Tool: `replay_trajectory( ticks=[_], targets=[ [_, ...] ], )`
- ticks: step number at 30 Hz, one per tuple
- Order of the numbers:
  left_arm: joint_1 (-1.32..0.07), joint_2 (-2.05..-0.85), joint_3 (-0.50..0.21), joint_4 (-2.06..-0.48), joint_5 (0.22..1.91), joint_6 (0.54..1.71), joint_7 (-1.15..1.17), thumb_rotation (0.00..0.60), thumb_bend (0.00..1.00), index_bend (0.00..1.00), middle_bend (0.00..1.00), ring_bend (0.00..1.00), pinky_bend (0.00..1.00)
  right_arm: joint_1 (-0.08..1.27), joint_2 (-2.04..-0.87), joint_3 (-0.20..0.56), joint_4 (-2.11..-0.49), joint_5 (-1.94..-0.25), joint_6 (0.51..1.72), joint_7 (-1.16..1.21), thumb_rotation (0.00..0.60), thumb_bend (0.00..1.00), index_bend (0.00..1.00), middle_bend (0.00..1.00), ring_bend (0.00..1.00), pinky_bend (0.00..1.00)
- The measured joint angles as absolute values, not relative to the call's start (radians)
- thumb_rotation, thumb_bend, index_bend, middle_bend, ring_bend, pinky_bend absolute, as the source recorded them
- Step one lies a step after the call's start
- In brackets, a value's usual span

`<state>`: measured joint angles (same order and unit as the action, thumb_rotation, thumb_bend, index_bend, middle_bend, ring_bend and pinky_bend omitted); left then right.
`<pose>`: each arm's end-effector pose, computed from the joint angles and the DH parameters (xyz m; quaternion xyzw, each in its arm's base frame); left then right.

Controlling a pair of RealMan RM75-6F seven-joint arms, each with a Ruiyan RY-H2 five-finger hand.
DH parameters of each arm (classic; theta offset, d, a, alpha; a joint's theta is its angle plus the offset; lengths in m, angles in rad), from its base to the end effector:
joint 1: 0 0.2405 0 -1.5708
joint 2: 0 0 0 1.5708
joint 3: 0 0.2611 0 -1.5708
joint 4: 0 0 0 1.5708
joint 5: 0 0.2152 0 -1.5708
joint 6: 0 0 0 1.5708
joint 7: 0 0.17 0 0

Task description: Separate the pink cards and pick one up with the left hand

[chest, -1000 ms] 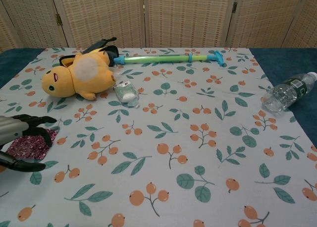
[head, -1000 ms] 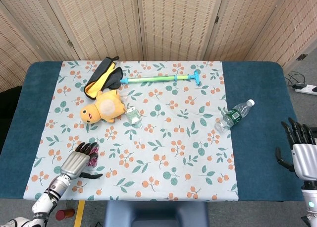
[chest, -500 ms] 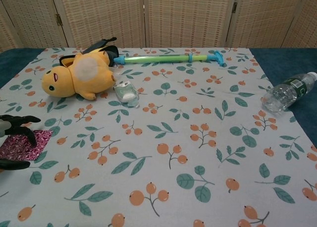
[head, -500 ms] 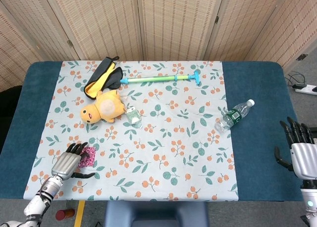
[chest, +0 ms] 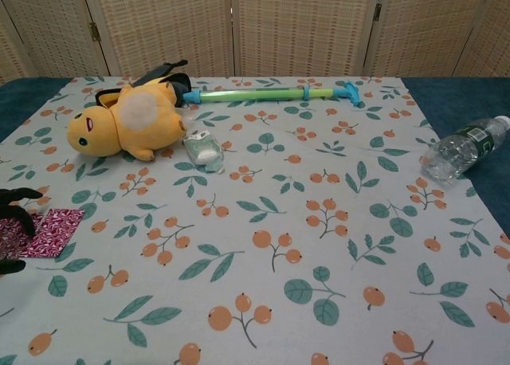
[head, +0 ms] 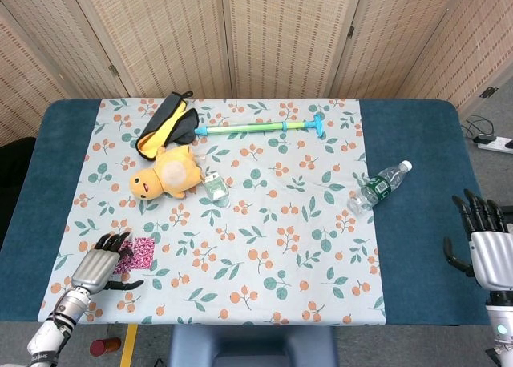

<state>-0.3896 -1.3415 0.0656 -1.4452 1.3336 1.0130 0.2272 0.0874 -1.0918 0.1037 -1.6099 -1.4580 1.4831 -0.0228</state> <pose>-0.3188 0.2610 0.0171 -0.7562 -0.4093 -0.2149 0.4631 -0.3204 -0.2200 0.1773 0.5799 -0.3658 0.3858 0.6173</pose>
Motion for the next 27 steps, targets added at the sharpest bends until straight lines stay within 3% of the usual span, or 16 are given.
replay_trajectory(
  ticks=[8, 27],
  targets=[
    [-0.375, -1.327, 0.064, -1.461, 1.355, 1.047, 0.216, 0.146, 0.12, 0.32, 0.00, 0.00, 0.00, 0.090, -1.091, 0.104, -1.614, -1.464, 1.484, -0.025, 0.481, 0.55, 0.00, 0.00, 0.00, 0.00],
    [-0.368, -1.342, 0.057, -1.414, 1.295, 0.999, 0.224, 0.145, 0.12, 0.32, 0.00, 0.00, 0.00, 0.092, -1.092, 0.102, -1.619, -1.471, 1.485, -0.029, 0.482, 0.55, 0.00, 0.00, 0.00, 0.00]
  ],
)
